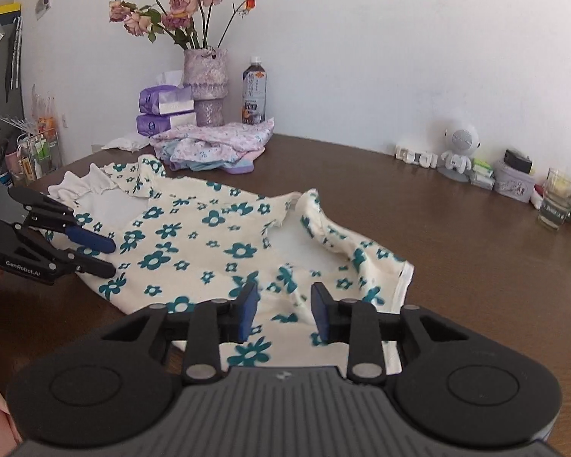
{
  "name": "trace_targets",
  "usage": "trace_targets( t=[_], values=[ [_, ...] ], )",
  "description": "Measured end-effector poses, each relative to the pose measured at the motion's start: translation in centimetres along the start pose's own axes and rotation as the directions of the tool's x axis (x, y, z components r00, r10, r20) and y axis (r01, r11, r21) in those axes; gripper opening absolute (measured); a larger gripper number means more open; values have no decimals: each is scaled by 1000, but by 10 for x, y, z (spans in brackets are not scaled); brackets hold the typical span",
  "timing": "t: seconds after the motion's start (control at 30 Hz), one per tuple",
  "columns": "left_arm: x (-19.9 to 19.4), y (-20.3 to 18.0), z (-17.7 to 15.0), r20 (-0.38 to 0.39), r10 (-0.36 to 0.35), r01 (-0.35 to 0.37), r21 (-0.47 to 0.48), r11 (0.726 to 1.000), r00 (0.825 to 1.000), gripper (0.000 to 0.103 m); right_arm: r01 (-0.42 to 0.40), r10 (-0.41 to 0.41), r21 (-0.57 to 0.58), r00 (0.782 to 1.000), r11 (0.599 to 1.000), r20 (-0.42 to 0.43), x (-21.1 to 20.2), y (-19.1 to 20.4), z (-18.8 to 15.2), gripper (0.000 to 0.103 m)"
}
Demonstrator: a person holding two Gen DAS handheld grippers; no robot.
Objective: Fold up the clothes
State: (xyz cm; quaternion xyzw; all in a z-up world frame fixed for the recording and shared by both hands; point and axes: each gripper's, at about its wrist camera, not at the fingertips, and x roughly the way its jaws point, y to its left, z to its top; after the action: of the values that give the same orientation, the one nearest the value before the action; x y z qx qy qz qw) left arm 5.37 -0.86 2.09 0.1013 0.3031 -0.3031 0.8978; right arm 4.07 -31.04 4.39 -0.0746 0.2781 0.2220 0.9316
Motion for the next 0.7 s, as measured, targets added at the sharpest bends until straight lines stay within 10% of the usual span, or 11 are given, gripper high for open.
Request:
trace_targets(
  t=[0.7],
  values=[
    [-1, 8, -2, 16, -31, 32, -49, 998, 999, 33, 187, -184, 141, 982, 972, -34, -6, -34, -49, 13]
  ],
)
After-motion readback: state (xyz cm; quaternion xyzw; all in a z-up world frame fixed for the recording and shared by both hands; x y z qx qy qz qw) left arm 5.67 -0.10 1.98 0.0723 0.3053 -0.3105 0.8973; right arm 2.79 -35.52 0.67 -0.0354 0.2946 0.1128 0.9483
